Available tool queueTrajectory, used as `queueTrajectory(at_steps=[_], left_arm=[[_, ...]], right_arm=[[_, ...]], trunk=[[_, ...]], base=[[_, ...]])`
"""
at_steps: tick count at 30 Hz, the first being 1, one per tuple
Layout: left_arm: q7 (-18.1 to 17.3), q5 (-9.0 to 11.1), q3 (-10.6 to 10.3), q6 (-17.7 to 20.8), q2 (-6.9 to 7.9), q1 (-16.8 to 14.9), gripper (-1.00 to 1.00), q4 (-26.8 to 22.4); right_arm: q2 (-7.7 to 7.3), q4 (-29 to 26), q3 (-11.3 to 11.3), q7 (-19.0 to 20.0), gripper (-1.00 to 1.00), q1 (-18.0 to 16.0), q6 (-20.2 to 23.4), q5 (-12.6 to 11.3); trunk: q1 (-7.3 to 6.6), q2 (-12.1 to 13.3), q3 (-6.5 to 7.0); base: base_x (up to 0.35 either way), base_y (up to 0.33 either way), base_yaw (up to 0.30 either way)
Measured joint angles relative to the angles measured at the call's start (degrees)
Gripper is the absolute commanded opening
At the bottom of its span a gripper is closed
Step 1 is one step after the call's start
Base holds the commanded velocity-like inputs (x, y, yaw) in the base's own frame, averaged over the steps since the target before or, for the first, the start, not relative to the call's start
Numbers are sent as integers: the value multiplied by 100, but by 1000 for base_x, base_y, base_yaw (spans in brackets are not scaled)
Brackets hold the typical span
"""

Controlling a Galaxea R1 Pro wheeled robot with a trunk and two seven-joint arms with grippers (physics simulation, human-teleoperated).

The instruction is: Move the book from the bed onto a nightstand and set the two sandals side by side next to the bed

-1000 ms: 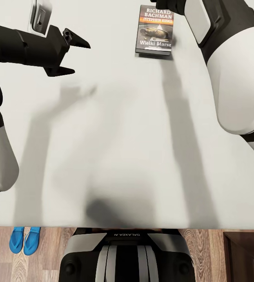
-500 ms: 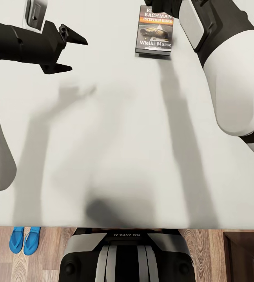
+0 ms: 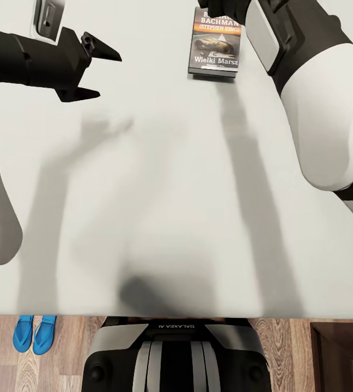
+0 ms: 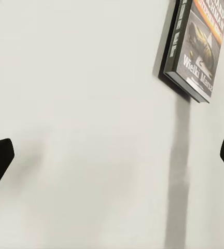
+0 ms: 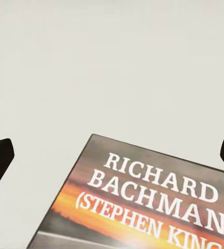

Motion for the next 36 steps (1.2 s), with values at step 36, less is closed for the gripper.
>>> queueTrajectory(at_steps=[36], left_arm=[[-129, -6, 6, 32, 9, 21, 100, -16]], right_arm=[[-1, 302, -8, 22, 100, 277, -220, 646]], trunk=[[0, 0, 0]], base=[[0, 0, 0]])
